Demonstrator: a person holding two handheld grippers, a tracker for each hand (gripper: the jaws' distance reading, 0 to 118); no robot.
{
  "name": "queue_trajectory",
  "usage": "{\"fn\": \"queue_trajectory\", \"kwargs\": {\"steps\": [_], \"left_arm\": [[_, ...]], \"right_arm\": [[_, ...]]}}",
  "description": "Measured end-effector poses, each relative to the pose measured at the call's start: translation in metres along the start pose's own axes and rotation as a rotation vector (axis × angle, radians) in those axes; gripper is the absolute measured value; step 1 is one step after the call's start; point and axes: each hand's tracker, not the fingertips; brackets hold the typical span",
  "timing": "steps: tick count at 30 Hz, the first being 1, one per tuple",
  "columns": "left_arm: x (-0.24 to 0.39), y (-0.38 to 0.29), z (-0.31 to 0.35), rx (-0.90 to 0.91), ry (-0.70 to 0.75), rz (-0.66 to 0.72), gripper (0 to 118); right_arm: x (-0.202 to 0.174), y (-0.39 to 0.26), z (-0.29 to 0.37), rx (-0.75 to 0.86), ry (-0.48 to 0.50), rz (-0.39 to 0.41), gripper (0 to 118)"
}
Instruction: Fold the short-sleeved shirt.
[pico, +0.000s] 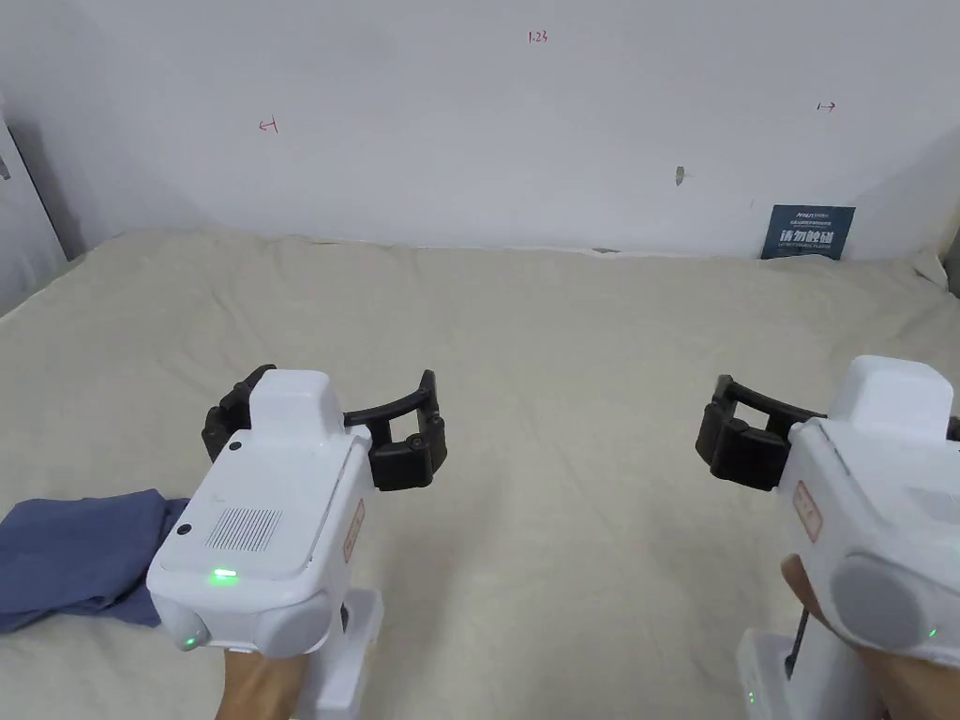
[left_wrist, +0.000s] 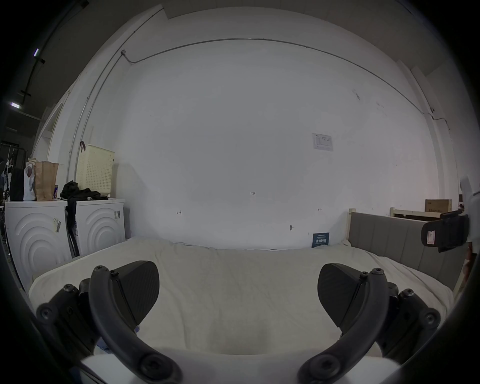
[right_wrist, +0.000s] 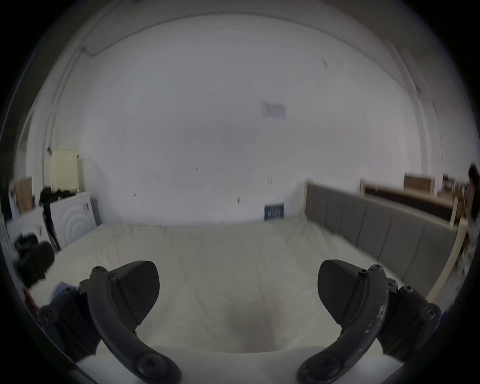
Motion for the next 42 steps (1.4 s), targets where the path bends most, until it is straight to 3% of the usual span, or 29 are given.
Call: {"fn": "queue_trajectory", "kwargs": {"steps": [3,7,10,18,27,30,35,39,42], "left_arm": [[-0.001,-0.002,0.0,-0.005,0.001,-0.004,118],[-0.002,-0.004,0.0,-0.013,-0.001,-0.004,118],[-0.003,-0.005,0.001,-0.015,0.003,-0.002,118],[-0.007,-0.006,-0.002,-0.023,0.004,0.009,118],[-0.007,-0.006,-0.002,-0.017,0.003,0.003,118],[-0.008,-0.006,-0.001,-0.017,0.002,0.007,118],[-0.008,-0.007,0.001,-0.015,0.003,0.004,118],[-0.008,-0.006,0.003,-0.005,0.008,0.002,118],[-0.009,-0.006,0.003,0.0,0.016,0.001,118]], "right_arm": [[0.006,0.003,-0.004,-0.126,0.033,-0.1,118],[0.006,0.003,0.0,-0.175,-0.062,-0.2,118],[0.008,0.008,0.0,-0.241,-0.065,-0.244,118],[0.002,0.012,-0.004,-0.281,-0.117,-0.183,118],[0.0,0.008,-0.01,-0.25,-0.088,-0.137,118],[-0.002,0.004,-0.007,-0.156,-0.076,-0.098,118],[0.0,-0.008,0.0,0.06,0.044,0.028,118],[-0.003,-0.017,0.004,0.209,0.01,0.08,118],[-0.002,-0.019,0.005,0.233,0.01,0.073,118]]}}
